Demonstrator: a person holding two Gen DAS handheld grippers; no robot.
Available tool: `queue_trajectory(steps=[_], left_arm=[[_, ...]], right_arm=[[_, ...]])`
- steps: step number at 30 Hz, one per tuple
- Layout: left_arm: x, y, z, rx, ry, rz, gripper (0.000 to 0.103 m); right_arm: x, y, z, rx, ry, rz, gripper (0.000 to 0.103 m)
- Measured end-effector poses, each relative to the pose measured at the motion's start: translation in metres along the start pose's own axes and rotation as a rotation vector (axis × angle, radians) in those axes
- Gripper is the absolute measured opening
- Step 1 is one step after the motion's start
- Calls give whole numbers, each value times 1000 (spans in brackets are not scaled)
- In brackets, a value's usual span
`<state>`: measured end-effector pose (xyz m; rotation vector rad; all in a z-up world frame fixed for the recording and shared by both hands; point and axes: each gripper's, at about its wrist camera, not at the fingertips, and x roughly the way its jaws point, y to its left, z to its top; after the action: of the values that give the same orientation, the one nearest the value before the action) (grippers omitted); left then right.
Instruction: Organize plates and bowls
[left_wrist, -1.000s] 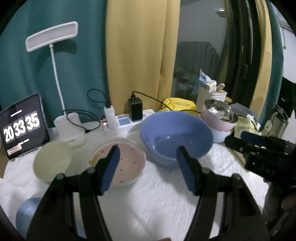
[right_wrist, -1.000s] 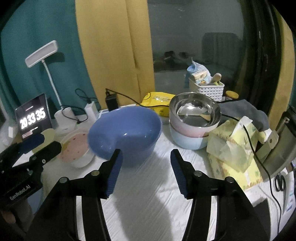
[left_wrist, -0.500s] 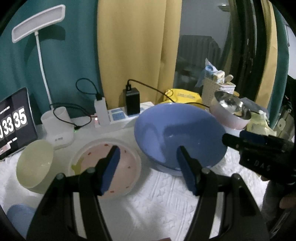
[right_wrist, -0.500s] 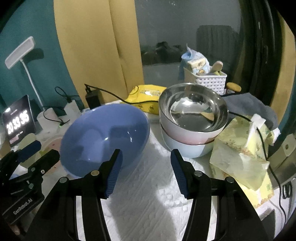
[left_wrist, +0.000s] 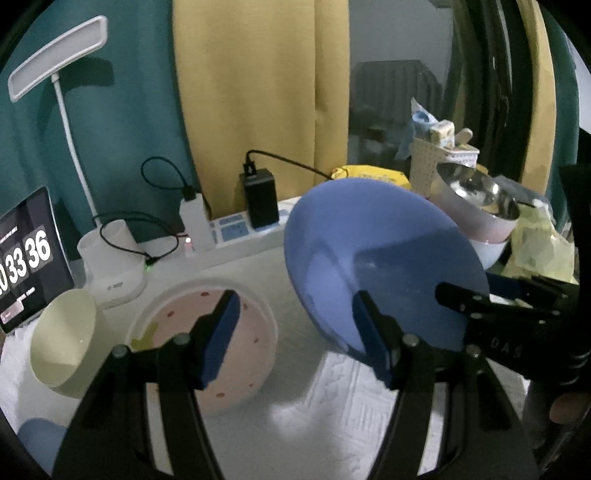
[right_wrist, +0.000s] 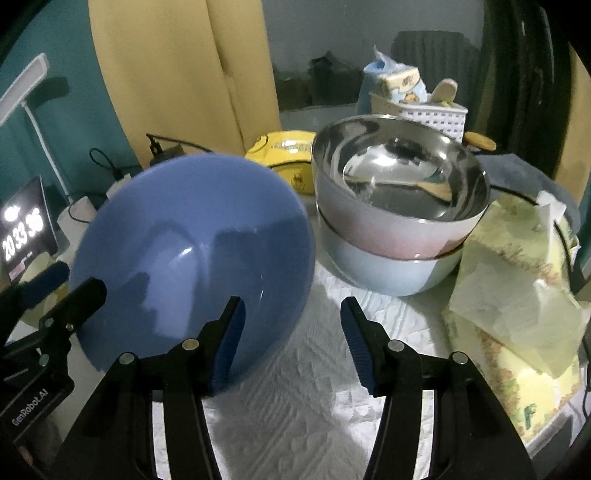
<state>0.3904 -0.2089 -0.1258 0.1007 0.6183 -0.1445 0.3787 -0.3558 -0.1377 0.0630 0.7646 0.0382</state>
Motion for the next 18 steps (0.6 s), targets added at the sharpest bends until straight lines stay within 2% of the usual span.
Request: queue_trajectory(steps=[2,5,10,18], left_arm=[[1,-2,-1,13,-6,2,62],[3,-4,-1,28,-1,1,47],[4,-8,-2,46,7,-25,33],[-5,-7,-1,47,7,-33,30]], right_arm=[[3,1,-1,-7,8,-1,38],[7,2,-1,-10,19,9,23],[3,4,-1,-14,13,27,18],[-9,6,-1,-10,4,19,17]])
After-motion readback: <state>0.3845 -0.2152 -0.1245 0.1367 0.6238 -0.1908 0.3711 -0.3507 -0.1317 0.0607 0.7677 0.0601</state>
